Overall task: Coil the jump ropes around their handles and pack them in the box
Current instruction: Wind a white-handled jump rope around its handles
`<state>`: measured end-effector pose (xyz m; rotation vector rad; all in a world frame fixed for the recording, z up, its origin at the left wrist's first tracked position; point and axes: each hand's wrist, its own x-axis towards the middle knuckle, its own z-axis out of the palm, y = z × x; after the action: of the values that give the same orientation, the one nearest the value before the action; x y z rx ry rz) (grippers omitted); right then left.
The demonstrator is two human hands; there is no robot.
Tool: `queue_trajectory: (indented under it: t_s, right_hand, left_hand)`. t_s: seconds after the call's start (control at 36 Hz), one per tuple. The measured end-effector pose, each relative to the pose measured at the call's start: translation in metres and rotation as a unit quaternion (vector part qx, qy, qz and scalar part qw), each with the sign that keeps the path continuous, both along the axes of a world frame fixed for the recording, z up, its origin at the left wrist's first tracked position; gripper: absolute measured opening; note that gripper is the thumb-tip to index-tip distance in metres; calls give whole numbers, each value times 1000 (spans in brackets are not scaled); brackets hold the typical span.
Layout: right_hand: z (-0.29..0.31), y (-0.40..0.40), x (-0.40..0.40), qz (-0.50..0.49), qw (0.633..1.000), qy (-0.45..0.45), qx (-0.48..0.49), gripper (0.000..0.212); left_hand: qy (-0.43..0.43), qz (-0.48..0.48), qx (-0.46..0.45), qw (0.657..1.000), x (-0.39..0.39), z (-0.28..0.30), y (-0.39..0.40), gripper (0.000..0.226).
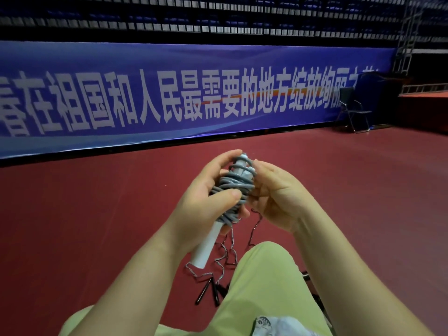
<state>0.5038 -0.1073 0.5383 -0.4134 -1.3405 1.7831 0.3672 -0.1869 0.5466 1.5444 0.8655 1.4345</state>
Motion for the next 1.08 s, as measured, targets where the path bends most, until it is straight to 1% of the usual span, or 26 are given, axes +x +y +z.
queue_trajectory:
  t_s: [0.06, 0.11, 0.22, 0.42, 0.58, 0.67, 0.75, 0.86, 0.92, 1.0, 1.08]
  right_hand:
    - [-2, 0, 0, -22, 1000, 17, 11, 24]
    - [-3, 0, -1, -28, 999, 40, 2, 25]
    - [2, -2, -1, -13, 998, 62, -8, 27]
    - [6, -5, 7, 18, 999, 7, 42, 27]
    - [11, -1, 12, 14, 997, -25, 68, 18]
    - [13, 2, 13, 30, 996, -29, 77, 14]
    - [16, 3, 14, 58, 996, -12, 69, 12]
    - [19, 6, 13, 91, 994, 7, 67, 20]
    - [19, 7, 11, 92, 993, 10, 73, 21]
    - [18, 7, 3, 85, 994, 32, 61, 33]
    - [15, 8, -5, 70, 995, 67, 40, 37]
  left_hand:
    - [-5, 3, 1, 1000, 0, -2, 1, 56]
    - [-3, 7, 0, 1000, 1, -4, 1, 57]
    - [4, 17, -6, 1000, -1, -8, 2, 59]
    - [11, 11, -15, 1000, -8, -6, -1, 58]
    - [42, -3, -18, 999, -12, -4, -1, 53]
    - [55, -4, -22, 998, -11, -3, -1, 50]
    - [66, -1, -22, 998, -11, -3, 1, 50]
    - [71, -11, -20, 997, -12, 1, 1, 50]
    - [73, -14, -21, 997, -14, 4, 0, 52]
    - [73, -9, -17, 997, -15, 8, -1, 54]
    - [73, 7, -18, 997, -14, 11, 0, 49]
